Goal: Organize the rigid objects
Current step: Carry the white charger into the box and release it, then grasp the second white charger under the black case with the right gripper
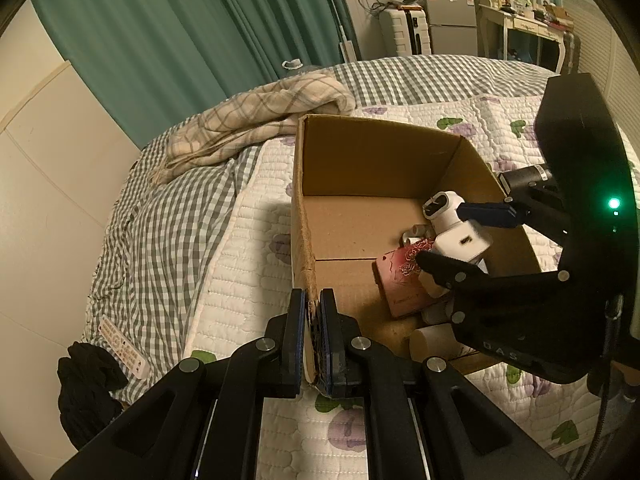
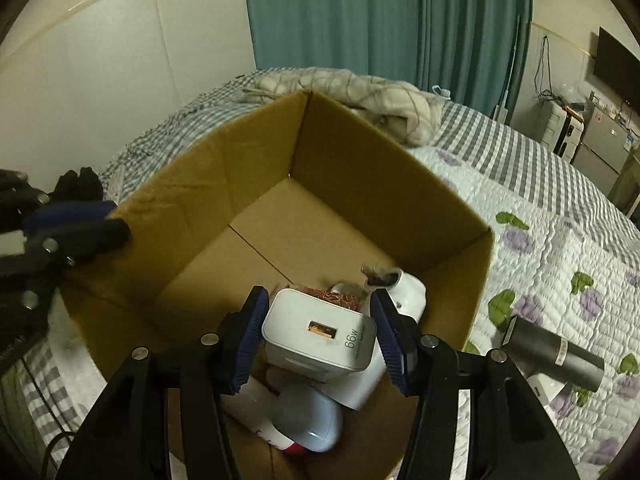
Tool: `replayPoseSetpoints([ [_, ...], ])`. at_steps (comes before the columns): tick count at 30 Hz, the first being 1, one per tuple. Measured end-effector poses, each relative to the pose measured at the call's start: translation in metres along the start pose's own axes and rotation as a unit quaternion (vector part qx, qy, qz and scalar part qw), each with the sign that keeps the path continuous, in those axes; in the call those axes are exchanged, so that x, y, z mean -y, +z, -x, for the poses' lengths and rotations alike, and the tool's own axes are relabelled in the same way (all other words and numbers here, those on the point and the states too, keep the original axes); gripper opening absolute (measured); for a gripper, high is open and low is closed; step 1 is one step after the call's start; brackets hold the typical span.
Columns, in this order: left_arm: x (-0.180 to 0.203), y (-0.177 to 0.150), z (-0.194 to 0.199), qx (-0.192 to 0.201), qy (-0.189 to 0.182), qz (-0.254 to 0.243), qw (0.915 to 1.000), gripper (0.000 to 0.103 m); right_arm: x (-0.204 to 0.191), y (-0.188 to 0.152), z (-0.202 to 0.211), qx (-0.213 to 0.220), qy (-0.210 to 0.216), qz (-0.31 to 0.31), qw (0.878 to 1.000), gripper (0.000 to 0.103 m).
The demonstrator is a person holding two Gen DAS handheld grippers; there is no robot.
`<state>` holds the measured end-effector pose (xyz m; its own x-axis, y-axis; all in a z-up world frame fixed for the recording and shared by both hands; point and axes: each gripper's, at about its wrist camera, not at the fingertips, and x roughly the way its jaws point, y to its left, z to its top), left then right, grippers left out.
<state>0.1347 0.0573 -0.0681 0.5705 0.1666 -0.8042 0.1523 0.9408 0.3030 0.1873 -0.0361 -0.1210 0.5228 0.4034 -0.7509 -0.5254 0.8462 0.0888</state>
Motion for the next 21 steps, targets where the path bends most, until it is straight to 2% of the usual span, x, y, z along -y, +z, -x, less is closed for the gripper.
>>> replayPoseSetpoints([
  [1,0.0,0.0,0.0,-0.001,0.001,0.0,1.0,0.006,0.0,0.001,0.004,0.011,0.002,0.001,1.0,0.053],
  [2,0.001,0.0,-0.001,-0.001,0.002,0.0,1.0,0.006,0.0,0.003,0.01,0.024,-0.002,0.001,1.0,0.059],
  [3,0.001,0.001,-0.001,-0.002,0.002,0.0,1.0,0.006,0.002,0.005,0.016,0.037,-0.008,0.0,0.999,0.079],
  [4,0.001,0.001,-0.001,-0.002,0.001,0.0,1.0,0.006,0.006,0.008,0.029,0.06,-0.016,-0.006,0.998,0.088],
  [5,0.001,0.001,0.0,-0.002,0.001,0.001,1.0,0.006,0.01,0.01,0.039,0.077,-0.019,-0.011,0.997,0.092],
  [9,0.002,0.001,-0.001,-0.003,0.004,-0.001,1.0,0.006,0.032,0.024,0.079,0.116,-0.039,-0.03,0.992,0.092],
  [13,0.001,0.001,0.0,-0.003,0.005,-0.001,1.0,0.006,0.059,0.024,0.123,0.149,-0.08,-0.042,0.985,0.094],
  [21,0.001,0.001,0.0,-0.003,0.005,-0.001,1.0,0.006,0.11,-0.001,0.164,0.161,-0.161,-0.075,0.971,0.095],
])
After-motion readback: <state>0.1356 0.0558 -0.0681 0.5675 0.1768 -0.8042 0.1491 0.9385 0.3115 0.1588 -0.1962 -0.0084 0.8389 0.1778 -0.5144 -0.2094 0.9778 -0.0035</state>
